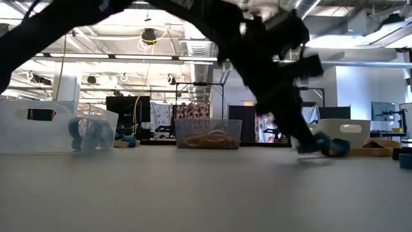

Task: Sort rubber bands into baskets
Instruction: Put the blue rubber band into the transparent bin

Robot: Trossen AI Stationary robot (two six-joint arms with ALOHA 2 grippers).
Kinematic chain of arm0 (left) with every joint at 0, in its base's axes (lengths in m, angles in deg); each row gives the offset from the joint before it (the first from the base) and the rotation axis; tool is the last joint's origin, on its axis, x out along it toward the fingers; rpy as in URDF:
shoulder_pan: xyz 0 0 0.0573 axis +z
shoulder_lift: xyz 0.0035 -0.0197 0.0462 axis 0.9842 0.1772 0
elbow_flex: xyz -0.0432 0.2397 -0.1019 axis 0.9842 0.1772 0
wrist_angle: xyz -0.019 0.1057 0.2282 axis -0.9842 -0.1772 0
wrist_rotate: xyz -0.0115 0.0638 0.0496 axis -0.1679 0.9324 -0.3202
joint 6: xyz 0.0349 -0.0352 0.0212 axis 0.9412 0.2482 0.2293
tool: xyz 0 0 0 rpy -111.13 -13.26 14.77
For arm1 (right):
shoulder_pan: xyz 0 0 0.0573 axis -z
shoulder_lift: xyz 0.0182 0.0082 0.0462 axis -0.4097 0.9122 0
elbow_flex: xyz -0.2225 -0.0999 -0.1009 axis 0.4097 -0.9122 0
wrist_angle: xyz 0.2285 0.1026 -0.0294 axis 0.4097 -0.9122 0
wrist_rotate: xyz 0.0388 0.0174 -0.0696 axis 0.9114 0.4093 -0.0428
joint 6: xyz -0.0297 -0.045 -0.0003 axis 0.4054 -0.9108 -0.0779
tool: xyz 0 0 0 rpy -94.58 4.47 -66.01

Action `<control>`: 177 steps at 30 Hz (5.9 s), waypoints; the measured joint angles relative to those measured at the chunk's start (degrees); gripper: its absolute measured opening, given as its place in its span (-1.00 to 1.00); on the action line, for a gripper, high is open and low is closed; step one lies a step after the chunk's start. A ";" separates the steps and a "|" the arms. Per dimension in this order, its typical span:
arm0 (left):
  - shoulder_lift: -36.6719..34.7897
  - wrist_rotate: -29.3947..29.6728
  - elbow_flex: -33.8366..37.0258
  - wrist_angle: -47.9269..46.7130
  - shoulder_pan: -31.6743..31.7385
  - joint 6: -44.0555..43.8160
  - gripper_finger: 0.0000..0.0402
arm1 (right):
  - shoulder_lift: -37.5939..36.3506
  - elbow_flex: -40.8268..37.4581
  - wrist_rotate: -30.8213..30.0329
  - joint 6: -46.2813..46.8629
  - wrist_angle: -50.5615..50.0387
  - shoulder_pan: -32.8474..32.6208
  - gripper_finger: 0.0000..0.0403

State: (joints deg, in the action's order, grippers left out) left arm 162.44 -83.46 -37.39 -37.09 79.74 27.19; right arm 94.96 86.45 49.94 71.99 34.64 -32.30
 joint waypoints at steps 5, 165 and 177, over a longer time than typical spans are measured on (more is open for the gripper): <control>-7.01 6.65 -0.02 -8.24 -1.50 2.37 -1.00 | 0.00 0.00 -2.30 -0.04 -1.60 0.00 0.29; 2.99 -6.90 -1.63 11.40 -14.89 -4.98 0.03 | 12.24 0.02 -12.53 7.89 -3.30 -1.25 0.29; 5.88 -8.39 -3.64 18.86 -15.68 -11.07 0.03 | 12.24 0.02 -13.34 7.84 -2.93 -1.14 0.29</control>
State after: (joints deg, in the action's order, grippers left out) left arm 168.32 -91.85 -41.03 -18.23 64.06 16.12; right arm 107.20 86.47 36.60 79.83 31.71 -33.44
